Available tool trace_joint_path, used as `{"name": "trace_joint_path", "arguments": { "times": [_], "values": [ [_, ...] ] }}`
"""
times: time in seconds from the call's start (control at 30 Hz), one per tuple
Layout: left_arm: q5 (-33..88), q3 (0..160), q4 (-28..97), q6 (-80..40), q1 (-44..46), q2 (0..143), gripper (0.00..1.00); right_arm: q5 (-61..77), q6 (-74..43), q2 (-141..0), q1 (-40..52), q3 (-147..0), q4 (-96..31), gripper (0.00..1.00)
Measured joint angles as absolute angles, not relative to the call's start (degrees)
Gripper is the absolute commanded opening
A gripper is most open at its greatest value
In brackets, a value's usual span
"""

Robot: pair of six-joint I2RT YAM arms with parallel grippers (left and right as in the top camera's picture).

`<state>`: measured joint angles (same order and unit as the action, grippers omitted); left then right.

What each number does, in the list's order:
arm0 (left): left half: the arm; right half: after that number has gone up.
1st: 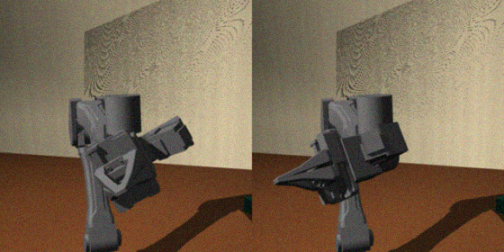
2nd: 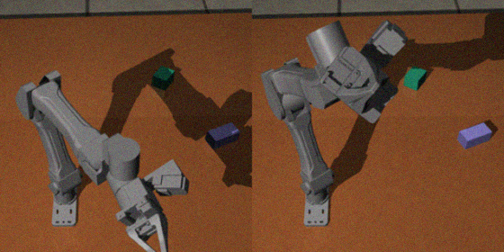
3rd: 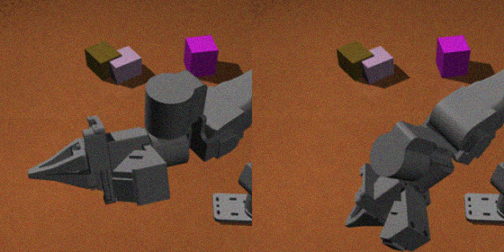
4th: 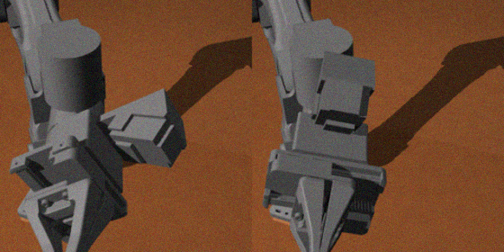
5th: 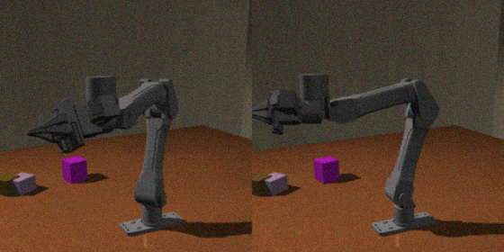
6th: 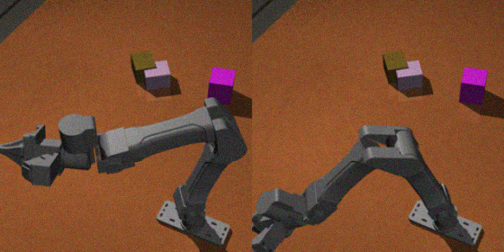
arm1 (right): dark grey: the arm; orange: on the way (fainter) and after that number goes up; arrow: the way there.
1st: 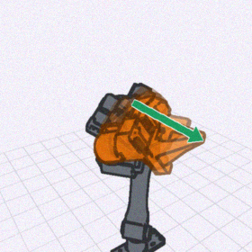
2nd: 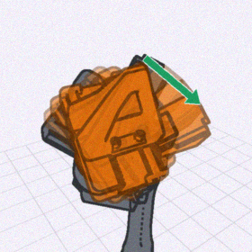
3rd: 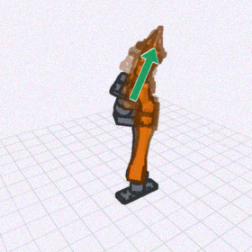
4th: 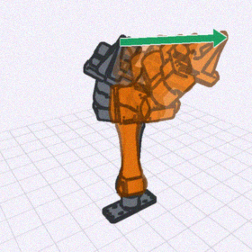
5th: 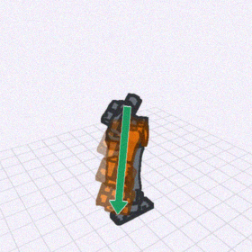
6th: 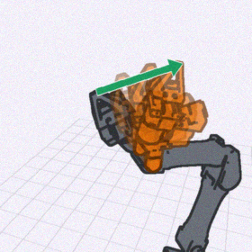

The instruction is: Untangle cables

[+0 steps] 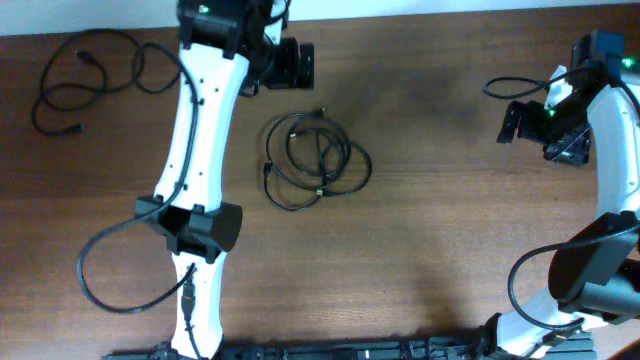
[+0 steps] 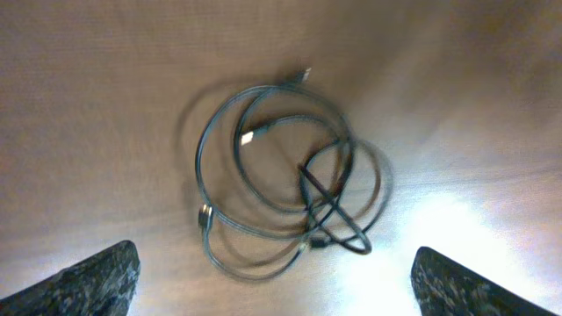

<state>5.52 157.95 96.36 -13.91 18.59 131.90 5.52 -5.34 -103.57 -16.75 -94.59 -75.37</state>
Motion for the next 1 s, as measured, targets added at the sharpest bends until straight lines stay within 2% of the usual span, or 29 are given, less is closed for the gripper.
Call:
{"name": "trace_joint_path", "arguments": {
  "times": [0.17, 0.27, 0.53, 0.6, 0.63, 0.7, 0.73, 0.77, 0.83, 0.87, 0.9, 0.93, 1.0],
  "values": [
    [5.5, 135.46, 91.22, -11.51, 18.59, 132.05, 0.99, 5.52, -5.37, -103.57, -16.75, -94.59, -75.44, 0.98],
    [7.29, 127.81, 85.93, -11.49, 18.76, 132.25, 0.99, 5.52, -5.34, -103.57, -16.75, -94.59, -75.37, 0.98],
    [13.74, 125.89, 79.66, -18.59, 19.18, 132.35, 0.99, 5.52, -5.37, -103.57, -16.75, -94.59, -75.42, 0.98],
    [18.57, 125.86, 79.68, -20.58, 18.59, 132.35, 1.0, 5.52, -5.37, -103.57, -16.75, -94.59, -75.42, 0.98],
    [23.46, 125.89, 79.66, -21.26, 17.8, 132.35, 0.96, 5.52, -5.37, -103.57, -16.75, -94.59, -75.4, 0.98],
    [28.32, 125.89, 79.68, -22.0, 17.1, 132.35, 0.86, 5.52, -5.34, -103.57, -16.75, -94.59, -75.4, 0.98],
    [27.83, 125.89, 79.99, -22.33, 17.58, 132.35, 0.84, 5.52, -5.34, -103.57, -16.75, -94.59, -75.42, 0.98],
    [25.98, 125.86, 80.38, -22.72, 18.37, 132.35, 0.77, 5.52, -5.32, -103.57, -16.75, -94.59, -75.4, 0.98],
    [21.37, 124.64, 80.18, -23.86, 21.98, 132.35, 0.33, 5.52, -5.39, -103.57, -16.75, -94.59, -75.4, 0.98],
    [20.03, 124.09, 79.31, -24.23, 23.33, 132.35, 0.16, 5.52, -5.32, -103.57, -16.75, -94.59, -75.42, 0.99],
    [18.92, 123.59, 78.59, -24.43, 24.75, 132.35, 0.05, 5.52, -5.37, -103.57, -16.75, -94.59, -75.42, 0.98],
    [18.2, 123.46, 78.37, -24.56, 25.17, 132.35, 0.0, 5.52, -5.37, -103.57, -16.75, -94.59, -75.42, 0.98],
    [17.5, 123.46, 78.41, -24.75, 24.93, 132.35, 0.0, 5.52, -5.37, -103.57, -16.75, -94.59, -75.4, 0.98]
  ]
}}
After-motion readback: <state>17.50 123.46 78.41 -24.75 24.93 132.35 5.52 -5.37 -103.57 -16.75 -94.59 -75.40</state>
